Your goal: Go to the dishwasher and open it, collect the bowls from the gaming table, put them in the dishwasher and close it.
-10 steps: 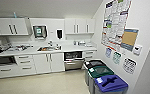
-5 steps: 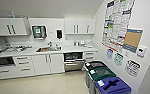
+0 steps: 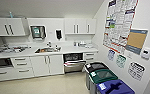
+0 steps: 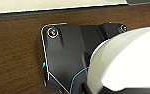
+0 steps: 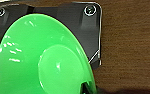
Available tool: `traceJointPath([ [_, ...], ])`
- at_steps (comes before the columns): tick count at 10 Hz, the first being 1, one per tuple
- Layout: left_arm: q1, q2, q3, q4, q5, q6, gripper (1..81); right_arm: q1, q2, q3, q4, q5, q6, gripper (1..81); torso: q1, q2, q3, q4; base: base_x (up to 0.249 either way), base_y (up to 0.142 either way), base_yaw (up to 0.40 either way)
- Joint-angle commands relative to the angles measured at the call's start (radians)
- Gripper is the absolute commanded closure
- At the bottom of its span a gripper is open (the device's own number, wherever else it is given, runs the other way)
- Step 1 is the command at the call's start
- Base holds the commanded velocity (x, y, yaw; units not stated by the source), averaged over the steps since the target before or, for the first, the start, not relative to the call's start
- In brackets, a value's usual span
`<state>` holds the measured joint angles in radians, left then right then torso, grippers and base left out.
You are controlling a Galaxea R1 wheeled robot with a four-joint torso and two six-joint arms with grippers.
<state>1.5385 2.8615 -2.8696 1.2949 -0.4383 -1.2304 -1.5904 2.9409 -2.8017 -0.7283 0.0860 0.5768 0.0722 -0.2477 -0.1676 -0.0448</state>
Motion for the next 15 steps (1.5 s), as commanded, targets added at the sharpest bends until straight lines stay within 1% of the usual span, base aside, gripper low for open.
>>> traceJointPath([
  [1, -0.047, -0.022, -0.013, 0.001, 0.015, 0.003, 81.1, 0.042, -0.015, -0.01, -0.005, -0.04, 0.002, 81.1, 0.0, 0.0, 0.0, 0.0, 0.133, 0.0, 0.0],
  [9, -0.047, -0.023, -0.013, -0.002, 0.015, 0.003, 81.1, 0.045, -0.015, -0.008, -0.005, -0.04, 0.002, 81.1, 0.0, 0.0, 0.0, 0.0, 0.102, 0.0, 0.0],
  [15, -0.047, -0.02, -0.013, -0.002, 0.015, 0.003, 81.1, 0.042, -0.016, -0.008, -0.005, -0.04, 0.002, 81.1, 0.0, 0.0, 0.0, 0.0, 0.138, 0.0, 0.0],
])
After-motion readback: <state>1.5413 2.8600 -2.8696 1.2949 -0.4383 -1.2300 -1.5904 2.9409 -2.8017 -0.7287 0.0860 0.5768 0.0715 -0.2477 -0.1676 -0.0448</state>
